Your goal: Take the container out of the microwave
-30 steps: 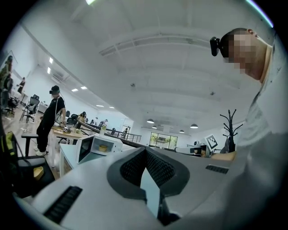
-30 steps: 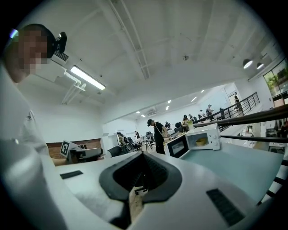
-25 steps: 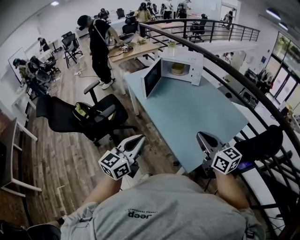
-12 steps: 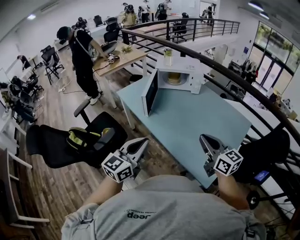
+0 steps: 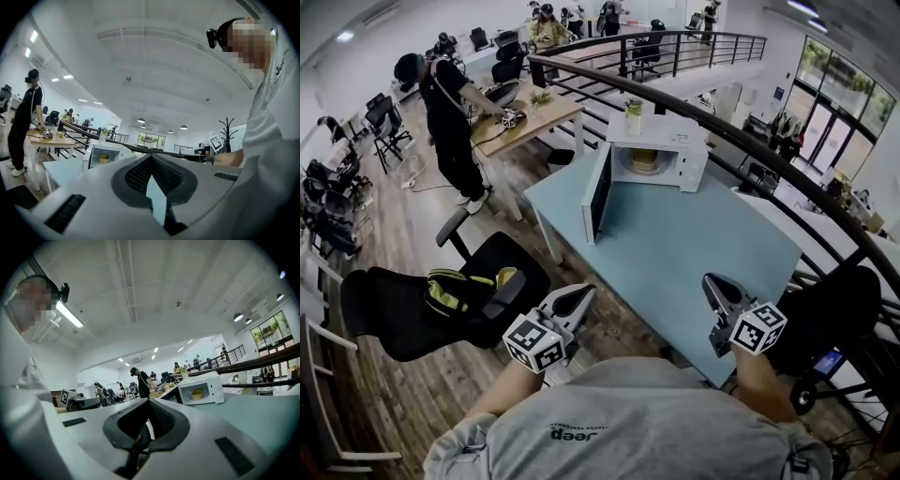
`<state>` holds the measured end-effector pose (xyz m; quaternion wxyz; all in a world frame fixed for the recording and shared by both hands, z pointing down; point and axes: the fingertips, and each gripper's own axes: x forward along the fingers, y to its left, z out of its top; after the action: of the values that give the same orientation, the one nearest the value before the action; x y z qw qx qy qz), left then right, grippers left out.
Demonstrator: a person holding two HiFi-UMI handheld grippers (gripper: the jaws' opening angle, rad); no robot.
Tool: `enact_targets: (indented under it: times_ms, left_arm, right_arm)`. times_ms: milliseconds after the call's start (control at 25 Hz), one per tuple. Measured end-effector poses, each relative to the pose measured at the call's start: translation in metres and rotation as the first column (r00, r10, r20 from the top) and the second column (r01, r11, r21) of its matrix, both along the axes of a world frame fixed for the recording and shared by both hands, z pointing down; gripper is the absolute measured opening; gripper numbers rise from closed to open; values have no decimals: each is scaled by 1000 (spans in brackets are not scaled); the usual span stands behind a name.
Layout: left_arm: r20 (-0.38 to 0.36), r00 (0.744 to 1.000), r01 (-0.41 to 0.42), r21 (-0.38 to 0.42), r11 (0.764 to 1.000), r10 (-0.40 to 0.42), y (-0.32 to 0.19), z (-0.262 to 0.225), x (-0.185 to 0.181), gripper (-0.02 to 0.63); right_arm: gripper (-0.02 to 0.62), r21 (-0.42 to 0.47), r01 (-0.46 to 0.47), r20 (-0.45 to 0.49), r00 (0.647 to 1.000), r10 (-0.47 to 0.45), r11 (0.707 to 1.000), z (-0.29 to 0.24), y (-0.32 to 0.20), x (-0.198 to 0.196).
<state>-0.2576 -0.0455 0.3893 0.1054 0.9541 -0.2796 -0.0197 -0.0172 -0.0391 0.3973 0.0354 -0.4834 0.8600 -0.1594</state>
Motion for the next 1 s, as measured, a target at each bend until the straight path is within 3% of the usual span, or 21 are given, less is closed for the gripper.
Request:
enact_targets:
  times_ms: [280, 520, 680, 1000]
  left_arm:
    - [13, 1000, 13, -22, 1000, -13, -21, 15, 32, 6]
    - [21, 999, 42, -52, 998, -41, -46, 24, 110, 6]
    - [30, 994, 109, -77, 991, -107, -63, 31, 148, 6]
    - [91, 985, 158, -103, 982, -149, -128, 59, 168, 6]
  right_arm:
    - [11, -23, 17, 4, 1000, -17, 1000, 13, -19, 28]
    - [11, -18, 75, 10, 997, -75, 997, 22, -50, 76]
    - [11, -18, 137, -4, 991, -137, 990, 30, -78, 96]
    - [11, -49, 157, -47, 986, -159, 986, 66, -165, 95]
